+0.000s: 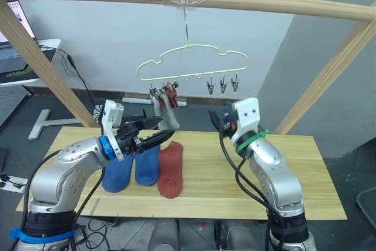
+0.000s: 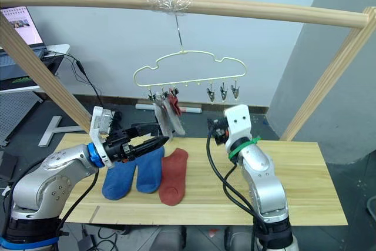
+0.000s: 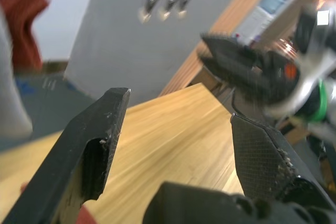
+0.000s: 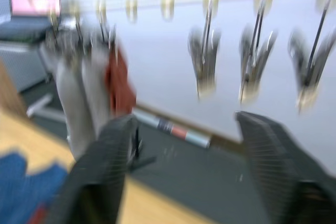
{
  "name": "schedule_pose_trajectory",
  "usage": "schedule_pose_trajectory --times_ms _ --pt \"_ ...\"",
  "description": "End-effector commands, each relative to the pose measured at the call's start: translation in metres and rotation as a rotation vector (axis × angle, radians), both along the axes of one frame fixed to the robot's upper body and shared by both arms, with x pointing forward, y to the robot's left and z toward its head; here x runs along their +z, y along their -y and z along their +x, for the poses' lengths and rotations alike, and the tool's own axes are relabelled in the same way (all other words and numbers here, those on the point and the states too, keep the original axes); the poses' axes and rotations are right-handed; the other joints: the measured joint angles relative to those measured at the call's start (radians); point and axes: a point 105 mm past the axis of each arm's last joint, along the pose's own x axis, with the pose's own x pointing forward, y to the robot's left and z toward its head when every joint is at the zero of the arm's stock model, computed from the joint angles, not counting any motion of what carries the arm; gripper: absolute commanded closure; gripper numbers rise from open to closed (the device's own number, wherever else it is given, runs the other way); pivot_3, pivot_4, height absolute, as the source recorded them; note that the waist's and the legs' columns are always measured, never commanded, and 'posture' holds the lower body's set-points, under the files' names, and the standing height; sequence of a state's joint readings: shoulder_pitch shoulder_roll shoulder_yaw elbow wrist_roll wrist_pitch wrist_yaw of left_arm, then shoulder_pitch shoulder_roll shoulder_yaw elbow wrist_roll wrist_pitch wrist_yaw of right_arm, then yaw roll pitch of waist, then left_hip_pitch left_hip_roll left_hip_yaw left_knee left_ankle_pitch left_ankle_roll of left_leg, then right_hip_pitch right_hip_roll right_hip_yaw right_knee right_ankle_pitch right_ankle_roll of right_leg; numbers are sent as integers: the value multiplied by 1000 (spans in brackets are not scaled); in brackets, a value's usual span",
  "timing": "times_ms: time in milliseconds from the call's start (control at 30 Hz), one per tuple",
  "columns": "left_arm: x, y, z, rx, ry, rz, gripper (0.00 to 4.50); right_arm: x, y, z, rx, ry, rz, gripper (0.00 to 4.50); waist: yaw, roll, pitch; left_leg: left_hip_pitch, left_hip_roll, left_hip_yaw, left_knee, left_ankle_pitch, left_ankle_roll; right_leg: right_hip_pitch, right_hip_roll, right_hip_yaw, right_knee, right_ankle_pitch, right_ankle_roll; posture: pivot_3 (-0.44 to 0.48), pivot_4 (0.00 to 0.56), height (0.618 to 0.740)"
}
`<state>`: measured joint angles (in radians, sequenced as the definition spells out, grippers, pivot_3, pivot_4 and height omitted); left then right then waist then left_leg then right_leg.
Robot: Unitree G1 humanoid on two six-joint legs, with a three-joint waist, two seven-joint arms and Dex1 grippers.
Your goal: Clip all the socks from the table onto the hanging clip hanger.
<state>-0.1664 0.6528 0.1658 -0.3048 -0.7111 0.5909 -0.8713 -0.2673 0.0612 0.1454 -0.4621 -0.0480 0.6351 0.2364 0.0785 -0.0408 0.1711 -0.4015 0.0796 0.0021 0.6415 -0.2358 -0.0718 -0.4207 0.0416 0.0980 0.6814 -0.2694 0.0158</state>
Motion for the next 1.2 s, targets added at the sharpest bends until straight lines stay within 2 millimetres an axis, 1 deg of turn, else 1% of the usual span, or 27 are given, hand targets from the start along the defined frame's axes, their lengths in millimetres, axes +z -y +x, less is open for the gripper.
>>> schedule_pose_trajectory --times_ms 33,100,167,233,300,467,633,733,867,900,1000,1133,1200 --pt "10 6 -4 -43 94 17 970 16 -5 0 -20 15 44 2713 -1 0 0 0 0 0 0 0 0 0 0 0 0 0 0 256 131 740" --pt "12 6 1 -24 112 11 970 18 -7 6 -46 15 51 2713 -1 1 1 -1 0 1 0 0 0 -1 0 0 0 0 1 246 134 740" --pt "11 11 3 -36 109 7 970 20 -9 9 -54 19 55 2713 -1 1 0 -1 0 0 0 0 0 -1 0 0 0 1 2 241 136 740" --pt "15 14 9 -17 125 -6 970 19 -8 13 -71 14 56 2713 -1 1 0 -1 0 0 -1 0 0 -1 0 -1 0 1 2 237 137 740" --pt "18 16 10 -25 148 -3 970 18 -7 19 -90 3 67 2713 -3 1 0 -1 0 0 -1 0 0 -1 0 -1 0 1 2 240 143 740" --pt "24 19 6 -47 154 -16 970 21 -11 31 -92 -16 105 2713 -9 1 1 -1 0 0 -1 0 0 -1 1 0 0 1 2 252 148 740" --pt "27 20 6 -38 174 -19 970 21 -25 39 -49 -45 131 2713 -14 1 1 -1 1 -1 -3 0 0 -1 1 -1 0 1 1 252 148 740" --pt "31 21 6 -20 174 -47 970 18 -29 44 -42 -62 140 2713 -14 1 1 -1 0 -1 -3 0 0 -1 1 -1 0 1 1 252 148 740" --pt "34 19 6 5 173 -64 970 24 -34 52 -37 -61 177 2713 -19 2 1 -1 0 -1 -3 0 1 -1 1 -1 0 1 1 252 148 740" --pt "35 19 6 7 172 -67 970 25 -34 56 -48 -64 190 2713 -20 2 1 -1 1 -1 -3 0 1 -1 1 -1 0 1 2 284 154 740" --pt "34 16 6 41 156 -75 970 27 -32 64 -78 -71 215 2713 -21 2 1 -1 1 -1 -3 0 1 -1 1 -1 0 1 2 286 154 740" --pt "34 19 3 36 143 -90 970 34 -35 67 -72 -49 224 2713 -21 3 2 -1 0 -1 -4 0 1 -1 1 -1 0 1 1 285 158 740" --pt "35 20 2 32 143 -91 970 39 -40 68 -54 -35 222 2713 -21 3 2 -1 1 -1 -5 0 1 -1 1 -1 -1 0 1 285 158 740"
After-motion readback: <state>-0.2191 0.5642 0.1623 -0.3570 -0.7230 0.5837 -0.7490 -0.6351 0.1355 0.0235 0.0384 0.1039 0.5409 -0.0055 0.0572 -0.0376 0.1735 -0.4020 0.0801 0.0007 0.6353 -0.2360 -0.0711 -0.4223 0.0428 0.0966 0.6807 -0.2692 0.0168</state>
